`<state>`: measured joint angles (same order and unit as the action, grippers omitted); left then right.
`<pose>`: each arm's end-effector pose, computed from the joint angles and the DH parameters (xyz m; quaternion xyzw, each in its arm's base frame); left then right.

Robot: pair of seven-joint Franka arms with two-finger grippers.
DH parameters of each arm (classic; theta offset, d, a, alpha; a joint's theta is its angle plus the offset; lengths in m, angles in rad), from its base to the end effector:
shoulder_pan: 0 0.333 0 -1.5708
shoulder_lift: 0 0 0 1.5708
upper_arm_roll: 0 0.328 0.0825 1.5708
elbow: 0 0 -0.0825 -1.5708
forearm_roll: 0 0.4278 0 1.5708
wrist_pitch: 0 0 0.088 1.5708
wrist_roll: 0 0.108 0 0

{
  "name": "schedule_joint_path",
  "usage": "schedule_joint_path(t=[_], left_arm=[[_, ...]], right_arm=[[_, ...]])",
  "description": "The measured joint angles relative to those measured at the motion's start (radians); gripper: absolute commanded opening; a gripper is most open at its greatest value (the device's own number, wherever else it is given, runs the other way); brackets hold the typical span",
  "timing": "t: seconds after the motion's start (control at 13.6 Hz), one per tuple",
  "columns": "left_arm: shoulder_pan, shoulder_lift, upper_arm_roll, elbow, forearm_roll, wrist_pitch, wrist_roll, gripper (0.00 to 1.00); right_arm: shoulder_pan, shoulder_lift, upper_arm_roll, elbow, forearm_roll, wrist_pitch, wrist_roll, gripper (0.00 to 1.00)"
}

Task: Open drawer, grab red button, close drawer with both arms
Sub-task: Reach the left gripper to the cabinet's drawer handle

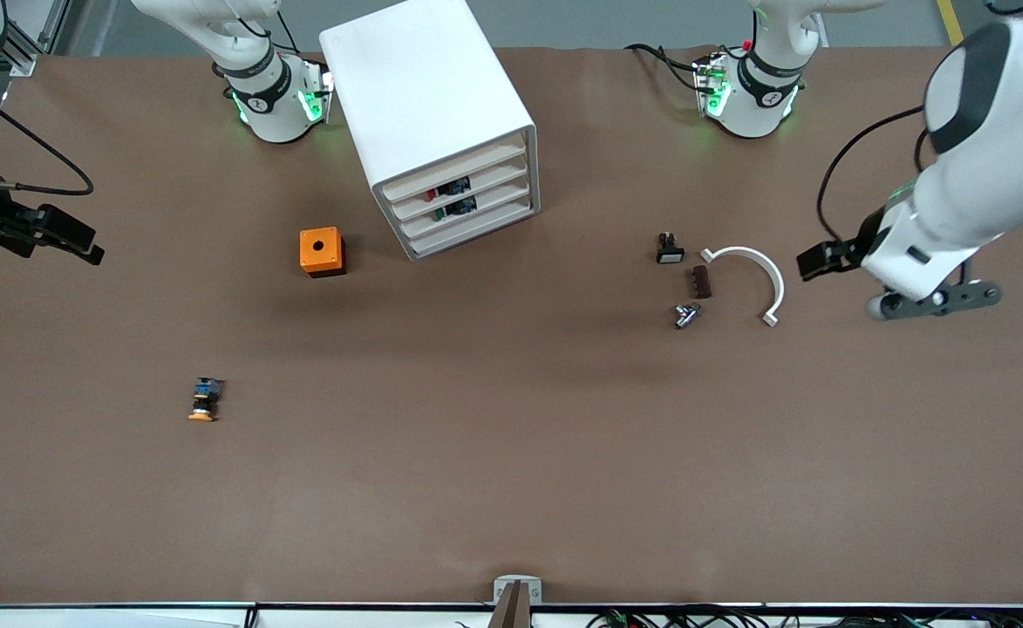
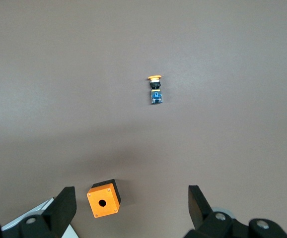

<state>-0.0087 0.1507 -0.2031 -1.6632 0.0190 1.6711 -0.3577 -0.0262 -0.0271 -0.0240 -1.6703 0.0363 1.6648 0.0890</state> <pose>0.6246 -0.1256 0.5044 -0.9950 -0.0712 0.0686 0.0140 0.5960 -0.0265 0.6084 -0.9972 0.0710 -0.0104 0.0186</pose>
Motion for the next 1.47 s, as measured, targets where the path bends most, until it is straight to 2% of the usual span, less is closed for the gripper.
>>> schedule_joint_path(t=[0.37,0.74,1.25,1.47], left_arm=[[-0.049,0.190,-0.027,0.010,-0.004,0.094,-0.235,1.00],[-0.183,0.347,-0.032,0.099,-0.069,0.101,-0.595,1.00],[-0.381,0.547,-0.034,0.206,-0.218,0.105,-1.203,1.00],[-0.406,0.576,-0.034,0.218,-0.369,0.108,-1.425,1.00]], right_arm=[[0.000,0.000,0.000,0.000,0.000,0.000,0.000,1.00],[0.000,0.000,0.000,0.000,0.000,0.000,0.000,1.00],[0.000,0.000,0.001,0.000,0.000,0.000,0.000,1.00],[0.000,0.000,0.000,0.000,0.000,0.000,-0.022,1.00]])
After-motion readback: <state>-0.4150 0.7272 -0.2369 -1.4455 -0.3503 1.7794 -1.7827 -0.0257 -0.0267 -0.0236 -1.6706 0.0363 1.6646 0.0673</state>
